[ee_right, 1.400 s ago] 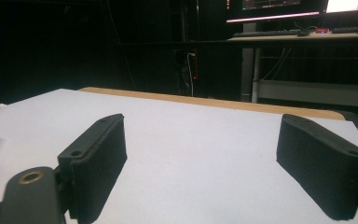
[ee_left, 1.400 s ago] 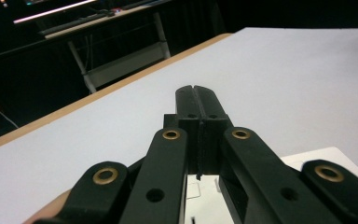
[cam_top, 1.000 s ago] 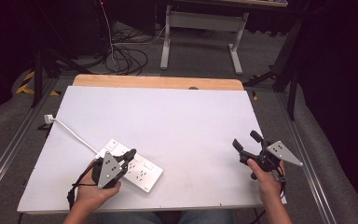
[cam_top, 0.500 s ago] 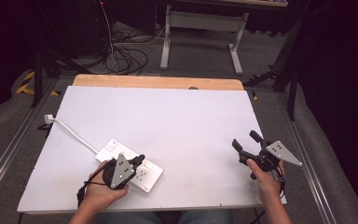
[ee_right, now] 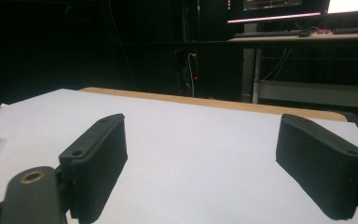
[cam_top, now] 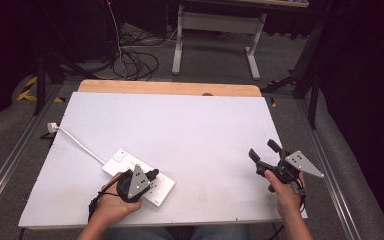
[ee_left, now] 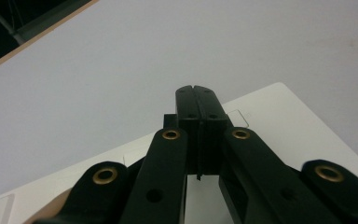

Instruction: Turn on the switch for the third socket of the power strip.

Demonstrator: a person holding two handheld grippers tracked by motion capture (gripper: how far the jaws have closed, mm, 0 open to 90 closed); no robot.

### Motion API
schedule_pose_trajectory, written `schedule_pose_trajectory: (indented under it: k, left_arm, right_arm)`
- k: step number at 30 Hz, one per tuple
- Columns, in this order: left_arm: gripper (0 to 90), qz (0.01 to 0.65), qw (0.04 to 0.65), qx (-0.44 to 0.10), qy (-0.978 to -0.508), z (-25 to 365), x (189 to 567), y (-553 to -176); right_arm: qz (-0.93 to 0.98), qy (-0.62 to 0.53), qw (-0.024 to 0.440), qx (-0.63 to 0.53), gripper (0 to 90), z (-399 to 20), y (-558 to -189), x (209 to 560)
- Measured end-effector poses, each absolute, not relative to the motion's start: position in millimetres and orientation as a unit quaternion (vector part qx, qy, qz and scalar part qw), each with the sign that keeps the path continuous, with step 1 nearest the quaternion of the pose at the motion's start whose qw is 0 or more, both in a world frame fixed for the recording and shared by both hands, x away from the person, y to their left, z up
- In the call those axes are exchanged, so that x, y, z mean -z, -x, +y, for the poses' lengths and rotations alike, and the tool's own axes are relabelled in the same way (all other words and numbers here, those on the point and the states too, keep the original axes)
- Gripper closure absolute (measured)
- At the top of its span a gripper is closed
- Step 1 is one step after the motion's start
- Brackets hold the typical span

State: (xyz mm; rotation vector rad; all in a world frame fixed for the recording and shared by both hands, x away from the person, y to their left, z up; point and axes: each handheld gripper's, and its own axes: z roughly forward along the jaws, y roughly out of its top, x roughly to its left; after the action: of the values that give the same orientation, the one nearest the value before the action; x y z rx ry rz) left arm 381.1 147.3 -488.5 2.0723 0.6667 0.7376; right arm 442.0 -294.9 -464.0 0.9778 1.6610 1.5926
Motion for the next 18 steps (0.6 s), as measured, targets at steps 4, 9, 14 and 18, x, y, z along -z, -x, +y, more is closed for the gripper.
schedule_pose_trajectory:
  k: [4,9,14,18]
  left_arm:
    - [89.9,0.259,0.407,-0.290,-0.827,143.1,489.6,-382.9]
    - [89.9,0.256,0.395,-0.288,-0.834,138.8,491.8,-382.8]
    - [89.9,0.260,0.395,-0.289,-0.832,140.0,491.5,-384.0]
    - [89.9,0.261,0.396,-0.289,-0.832,140.0,491.6,-384.2]
  right_arm:
    - [0.631,-0.372,0.315,-0.604,16.5,-294.3,-441.9,464.0]
    - [0.630,-0.371,0.315,-0.605,16.4,-294.8,-441.5,463.7]
    - [0.630,-0.371,0.315,-0.605,16.5,-295.0,-441.6,463.6]
    - [0.631,-0.371,0.314,-0.605,16.4,-294.1,-441.4,463.8]
